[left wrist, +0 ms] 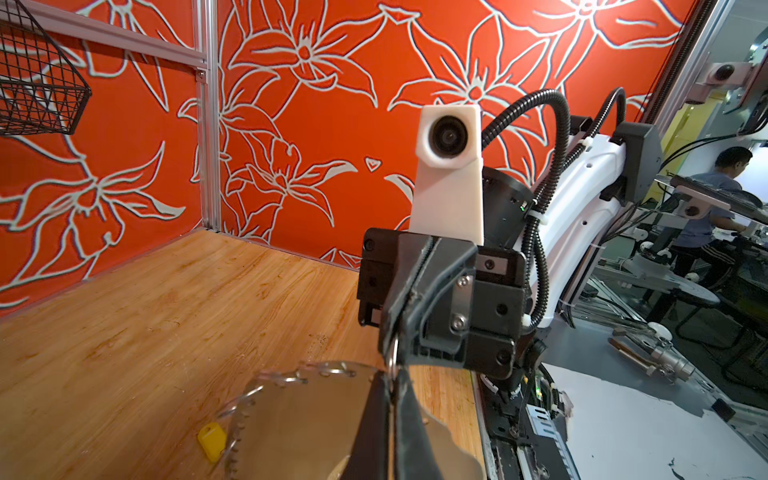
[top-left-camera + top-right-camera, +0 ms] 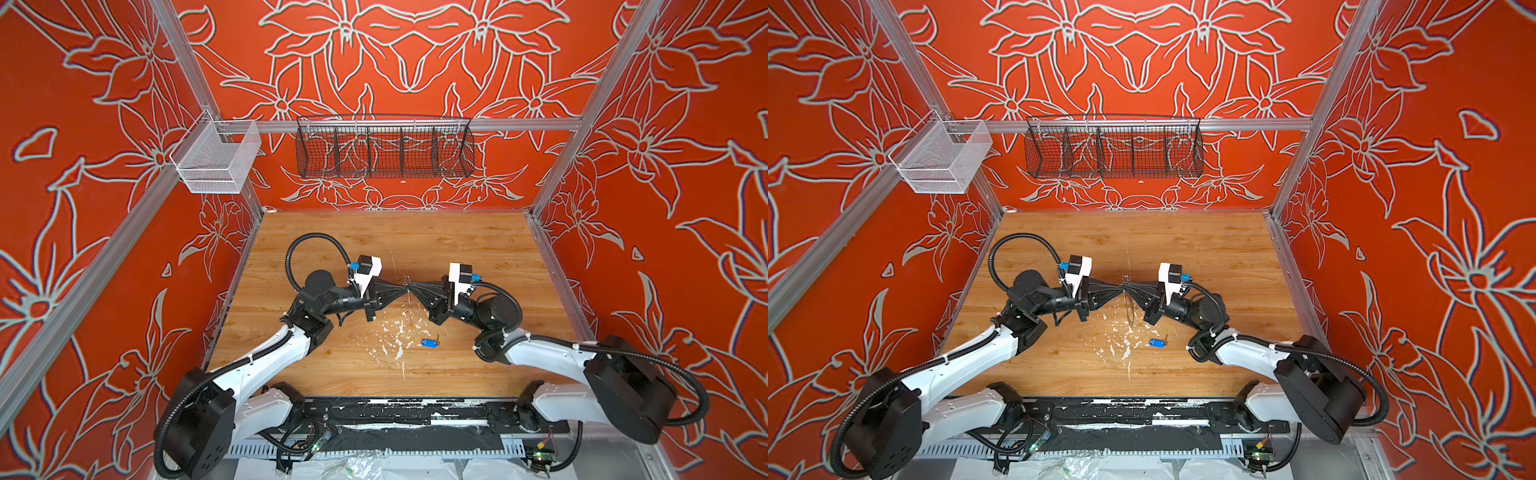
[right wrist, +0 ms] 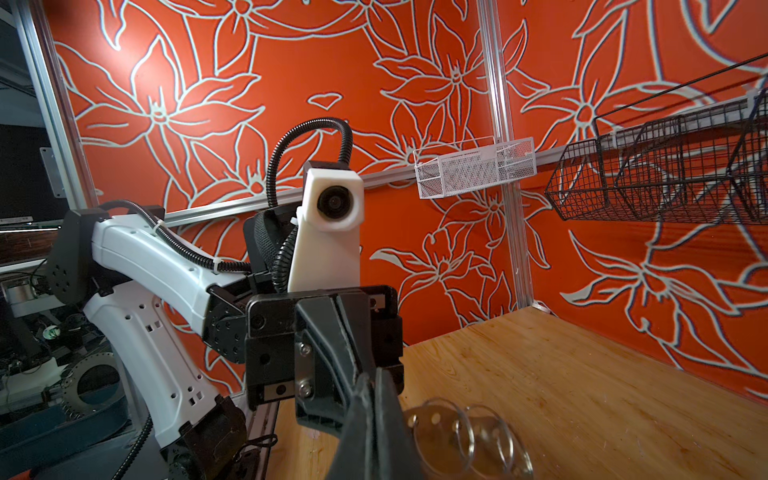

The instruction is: Put the keys on the keyring

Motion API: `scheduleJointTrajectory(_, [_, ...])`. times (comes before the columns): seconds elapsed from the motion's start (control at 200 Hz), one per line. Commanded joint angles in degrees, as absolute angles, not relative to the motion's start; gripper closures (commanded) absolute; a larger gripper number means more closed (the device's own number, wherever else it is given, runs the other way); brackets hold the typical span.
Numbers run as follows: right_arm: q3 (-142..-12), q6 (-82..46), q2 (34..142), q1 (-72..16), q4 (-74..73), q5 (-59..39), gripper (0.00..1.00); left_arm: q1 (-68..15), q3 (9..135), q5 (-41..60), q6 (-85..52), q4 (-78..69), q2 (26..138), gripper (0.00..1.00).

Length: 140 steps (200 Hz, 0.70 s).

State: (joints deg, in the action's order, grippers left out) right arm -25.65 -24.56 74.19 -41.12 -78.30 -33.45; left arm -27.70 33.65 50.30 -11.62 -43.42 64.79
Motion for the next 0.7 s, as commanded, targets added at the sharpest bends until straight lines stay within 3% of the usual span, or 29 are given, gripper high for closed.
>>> scheduleJointTrajectory(0.0, [-26.85,-25.03,74.08,-41.99,-80.67,-33.71,0.97,-28.39,34.42,50.68,-10.37,-45.27,65.41,1.00])
scheduleJointTrajectory(0.1, [-23.27,-22.18,70.43,-41.96,-78.18,-27.98,0.57,-28.39,35.74,49.30,-7.58,-39.49,64.95,1.00])
scheduleJointTrajectory(0.165, [-21.64,-17.98,65.23,-41.90,-69.39,-21.76,0.44,-28.38,38.73,48.91,-3.78,-31.95,65.10,1.00])
scheduleJointTrajectory(0.2, [-22.32,-14.63,61.75,-41.92,-60.72,-18.87,0.44,-28.39,40.89,48.75,-1.21,-26.39,65.37,1.00])
scheduleJointTrajectory(0.27, [-24.86,-8.66,55.40,-41.85,-42.43,-11.39,0.59,-28.41,44.46,47.63,2.60,-17.77,66.71,1.00])
scheduleJointTrajectory(0.38, [-23.19,-2.70,47.92,-41.23,-32.47,-1.74,0.50,-28.39,48.67,47.36,7.33,-9.21,69.51,1.00])
scheduleJointTrajectory(0.54, [-23.12,4.62,42.46,-39.19,-22.47,-5.18,0.48,-29.25,55.57,45.82,14.91,2.53,74.02,1.00])
scheduleJointTrajectory(0.636, [-25.46,2.07,45.13,-34.90,-19.85,-9.72,0.52,-30.18,59.36,40.16,17.96,8.87,76.00,1.00])
scheduleJointTrajectory(0.696, [-26.50,0.02,48.04,-31.29,-20.98,-15.91,0.51,-30.85,61.15,41.79,24.42,15.36,76.11,1.00])
